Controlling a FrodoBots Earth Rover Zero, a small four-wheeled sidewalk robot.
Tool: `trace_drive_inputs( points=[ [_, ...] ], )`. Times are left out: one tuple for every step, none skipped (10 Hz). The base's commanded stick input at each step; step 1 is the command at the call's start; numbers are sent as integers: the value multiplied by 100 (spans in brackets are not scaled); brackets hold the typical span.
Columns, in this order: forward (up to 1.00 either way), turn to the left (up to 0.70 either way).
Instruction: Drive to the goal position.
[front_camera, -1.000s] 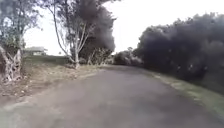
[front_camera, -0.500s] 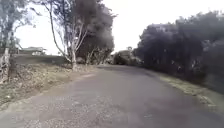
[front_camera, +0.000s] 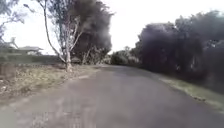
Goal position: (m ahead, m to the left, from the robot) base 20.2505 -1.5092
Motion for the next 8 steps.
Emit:
trace_drive_inputs(
  points=[
    [70, 0],
    [70, 0],
    [70, 0],
    [70, 0],
    [70, 0],
    [70, -1],
    [70, -3],
    [70, -4]
  ],
)
